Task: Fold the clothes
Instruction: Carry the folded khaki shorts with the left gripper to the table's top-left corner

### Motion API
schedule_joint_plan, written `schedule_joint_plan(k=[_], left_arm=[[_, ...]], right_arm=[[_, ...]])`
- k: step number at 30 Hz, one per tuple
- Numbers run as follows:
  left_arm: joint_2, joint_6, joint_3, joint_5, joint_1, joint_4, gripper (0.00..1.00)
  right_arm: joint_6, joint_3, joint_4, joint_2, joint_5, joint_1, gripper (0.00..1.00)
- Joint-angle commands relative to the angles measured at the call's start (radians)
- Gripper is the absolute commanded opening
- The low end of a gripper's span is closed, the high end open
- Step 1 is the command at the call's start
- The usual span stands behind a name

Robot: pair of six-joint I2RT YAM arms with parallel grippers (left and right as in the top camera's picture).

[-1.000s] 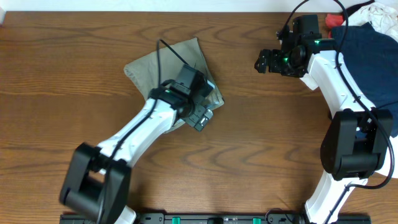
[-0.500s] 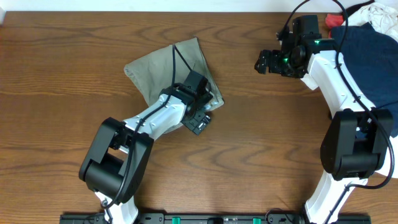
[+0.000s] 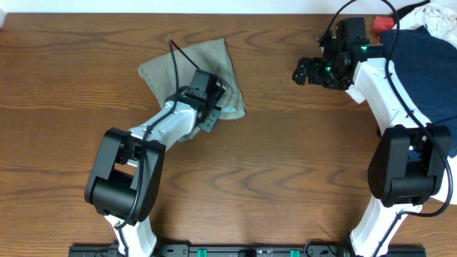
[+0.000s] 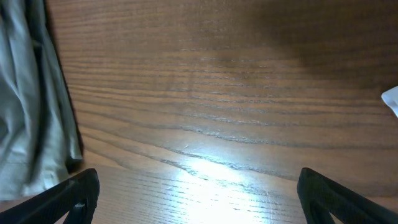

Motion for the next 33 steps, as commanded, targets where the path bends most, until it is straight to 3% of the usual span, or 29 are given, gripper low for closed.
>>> schedule_joint_plan(k=[1, 7, 13, 22, 33], left_arm=[[0.035, -0.132, -0.013, -0.042, 0.048, 0.028, 0.08], [0.035, -0.362, -0.013, -0.064, 0.164, 0.134, 0.06], [0.04, -0.48, -0.013, -0.063, 0.297, 0.277, 0.06], [0.174, -0.487, 0.029, 0.046, 0.373, 0.605, 0.06], [0.364, -0.486, 0.342, 0.109, 0.371, 0.613, 0.06]], right_arm=[[-0.004, -0.008, -0.001, -0.004, 0.006, -0.005, 0.99], [-0.004, -0.008, -0.002, -0.004, 0.006, -0.005, 0.99], [-0.004, -0.008, -0.003, -0.004, 0.006, -0.005, 0.99], [-0.004, -0.008, -0.029, -0.004, 0.022, -0.005, 0.99], [-0.003, -0.008, -0.037, -0.004, 0.04, -0.001, 0.99]])
